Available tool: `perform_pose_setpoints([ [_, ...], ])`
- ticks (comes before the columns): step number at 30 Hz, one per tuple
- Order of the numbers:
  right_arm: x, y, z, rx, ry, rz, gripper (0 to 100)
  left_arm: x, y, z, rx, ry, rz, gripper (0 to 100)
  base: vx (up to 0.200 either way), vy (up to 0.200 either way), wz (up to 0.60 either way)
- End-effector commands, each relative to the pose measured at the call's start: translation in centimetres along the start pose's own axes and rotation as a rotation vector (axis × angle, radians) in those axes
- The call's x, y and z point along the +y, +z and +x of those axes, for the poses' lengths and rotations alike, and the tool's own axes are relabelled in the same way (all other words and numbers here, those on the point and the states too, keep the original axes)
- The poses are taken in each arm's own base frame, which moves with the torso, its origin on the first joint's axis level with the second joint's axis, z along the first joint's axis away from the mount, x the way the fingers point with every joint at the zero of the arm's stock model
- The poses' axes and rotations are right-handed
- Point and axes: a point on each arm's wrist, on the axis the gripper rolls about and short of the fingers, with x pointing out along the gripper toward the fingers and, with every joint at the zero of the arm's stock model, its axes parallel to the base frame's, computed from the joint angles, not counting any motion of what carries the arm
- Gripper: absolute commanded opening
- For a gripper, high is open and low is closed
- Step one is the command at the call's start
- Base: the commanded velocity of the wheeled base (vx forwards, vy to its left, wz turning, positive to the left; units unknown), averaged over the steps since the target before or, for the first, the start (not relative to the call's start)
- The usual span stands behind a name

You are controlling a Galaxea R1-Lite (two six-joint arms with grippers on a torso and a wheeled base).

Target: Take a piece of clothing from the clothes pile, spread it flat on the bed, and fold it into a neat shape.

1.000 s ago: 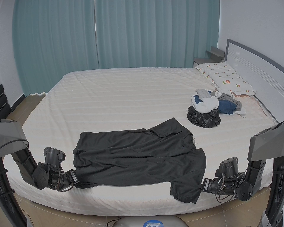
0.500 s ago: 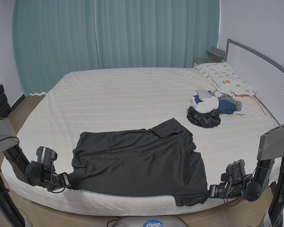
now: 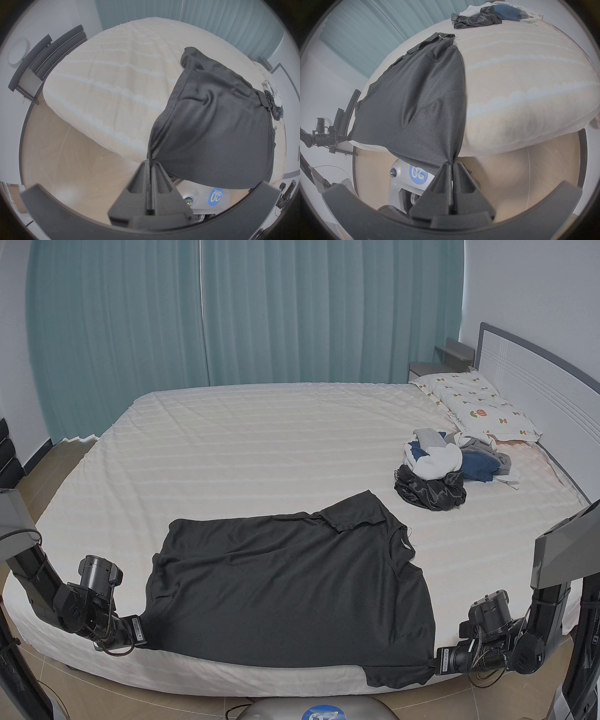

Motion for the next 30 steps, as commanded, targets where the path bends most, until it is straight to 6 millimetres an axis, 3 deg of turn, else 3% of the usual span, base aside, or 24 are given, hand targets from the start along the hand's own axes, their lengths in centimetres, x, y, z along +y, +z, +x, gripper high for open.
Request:
perform_pose_setpoints([
  [1,-0.1,-0.3,0.5,0.021,-0.006,0.001,0,0.0,-0.5,1.1,0.042,0.017,0.009,0,0.0,0.0,0.0],
  [2,-0.1,-0.3,0.6,0.022,-0.007,0.005,0,-0.2,-0.6,1.2,0.048,0.016,0.015,0,0.0,0.0,0.0],
  [3,-0.1,-0.2,0.7,0.02,-0.007,0.005,0,-0.3,-0.7,1.3,0.054,0.015,0.02,100,0.0,0.0,0.0],
  [11,-0.3,-0.3,1.4,0.0,0.001,0.011,0,-1.2,-1.1,1.1,0.055,-0.003,0.043,100,0.0,0.0,0.0],
  [12,-0.3,-0.3,1.4,-0.005,0.002,0.012,100,-1.2,-1.0,1.1,0.052,-0.004,0.043,100,0.0,0.0,0.0],
  [17,-0.3,0.7,1.0,-0.095,0.022,0.028,100,-1.3,-0.1,0.0,-0.005,-0.034,0.003,100,0.0,0.0,0.0],
  [24,-0.6,3.6,-2.1,-0.274,0.057,0.068,100,-1.4,1.4,-2.3,-0.086,-0.126,-0.037,100,0.0,0.0,0.0],
  [30,-1.0,5.1,-3.0,-0.347,0.074,0.132,100,-1.8,2.5,-2.4,-0.106,-0.156,-0.13,100,0.0,0.0,0.0],
])
